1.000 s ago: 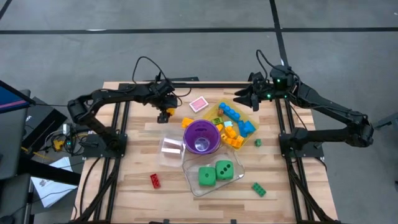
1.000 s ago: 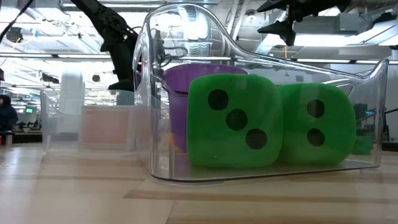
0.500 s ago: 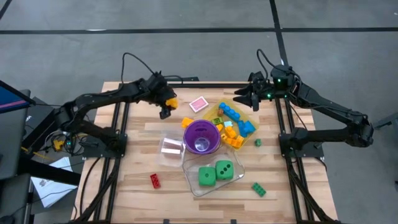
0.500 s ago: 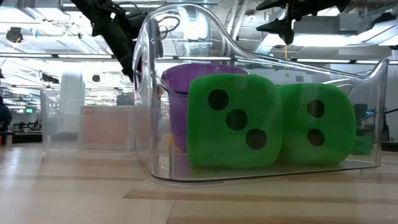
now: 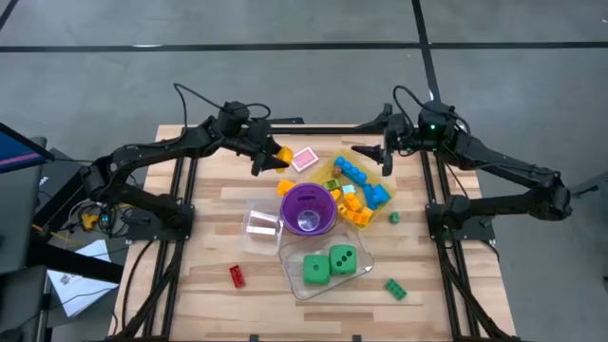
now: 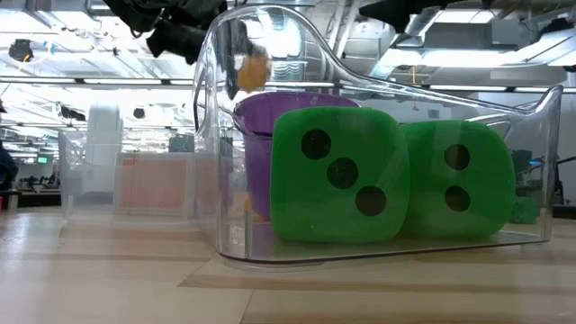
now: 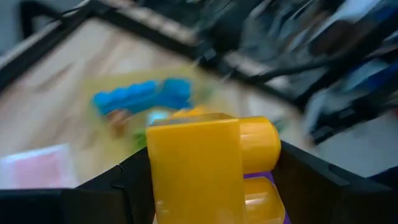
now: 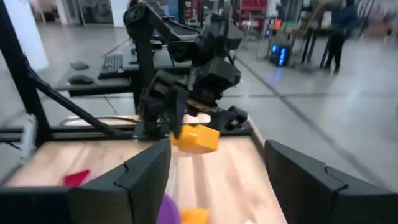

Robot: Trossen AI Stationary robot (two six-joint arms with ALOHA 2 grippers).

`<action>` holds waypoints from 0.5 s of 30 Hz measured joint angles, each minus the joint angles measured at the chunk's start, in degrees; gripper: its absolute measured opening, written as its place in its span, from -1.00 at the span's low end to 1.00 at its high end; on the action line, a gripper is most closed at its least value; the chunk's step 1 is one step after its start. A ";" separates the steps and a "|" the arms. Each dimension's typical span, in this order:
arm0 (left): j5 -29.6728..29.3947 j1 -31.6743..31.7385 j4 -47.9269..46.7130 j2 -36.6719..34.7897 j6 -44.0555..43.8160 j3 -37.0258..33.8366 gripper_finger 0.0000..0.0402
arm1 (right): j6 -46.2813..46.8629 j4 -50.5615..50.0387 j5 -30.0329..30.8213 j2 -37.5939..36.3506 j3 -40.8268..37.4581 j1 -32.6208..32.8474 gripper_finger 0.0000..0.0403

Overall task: Pick & Place Toys
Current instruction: Put the large yellow game piece into the yellow bin

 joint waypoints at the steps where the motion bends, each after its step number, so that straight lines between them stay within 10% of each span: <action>1: 1.95 -0.09 2.10 0.00 -2.44 0.00 0.26 | -1.68 0.69 0.67 0.34 0.00 0.65 0.24; 15: 11.17 -5.09 22.61 0.50 -27.83 0.04 0.26 | -14.23 -4.19 -4.05 17.33 15.90 6.07 0.24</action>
